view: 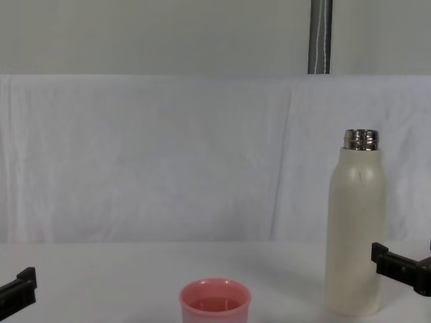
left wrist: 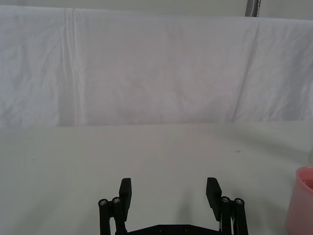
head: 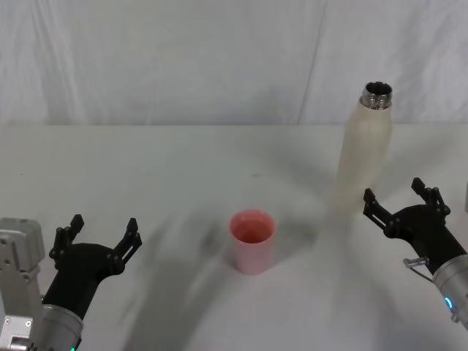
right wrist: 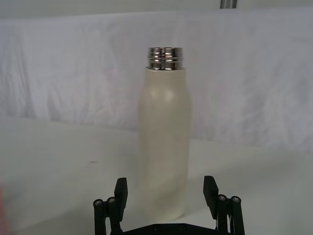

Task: Grasp the thermos with one hand and pour water into the cup lid.

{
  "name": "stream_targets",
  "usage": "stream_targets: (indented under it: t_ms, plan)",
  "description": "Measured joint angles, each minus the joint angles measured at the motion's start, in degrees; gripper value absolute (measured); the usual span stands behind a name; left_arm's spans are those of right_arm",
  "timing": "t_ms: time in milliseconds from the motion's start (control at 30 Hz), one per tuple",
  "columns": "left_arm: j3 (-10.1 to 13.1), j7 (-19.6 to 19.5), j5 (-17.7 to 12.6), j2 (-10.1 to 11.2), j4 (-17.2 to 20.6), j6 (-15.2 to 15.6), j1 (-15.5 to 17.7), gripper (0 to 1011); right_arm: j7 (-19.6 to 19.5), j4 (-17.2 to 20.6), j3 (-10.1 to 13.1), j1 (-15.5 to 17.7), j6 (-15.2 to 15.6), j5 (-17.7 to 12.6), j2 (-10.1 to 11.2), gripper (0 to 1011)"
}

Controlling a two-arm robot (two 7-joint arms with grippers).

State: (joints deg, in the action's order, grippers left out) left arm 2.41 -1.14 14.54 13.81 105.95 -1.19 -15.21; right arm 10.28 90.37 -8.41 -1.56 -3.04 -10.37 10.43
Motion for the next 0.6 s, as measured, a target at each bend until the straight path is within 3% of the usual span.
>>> stream_targets:
  t_ms: [600]
  plan:
    - [0.0,0.0,0.0,0.0,0.0,0.0,0.0,1001,3.8,2.3,-1.9,2.1,1.2,-1.7,1.6,1000]
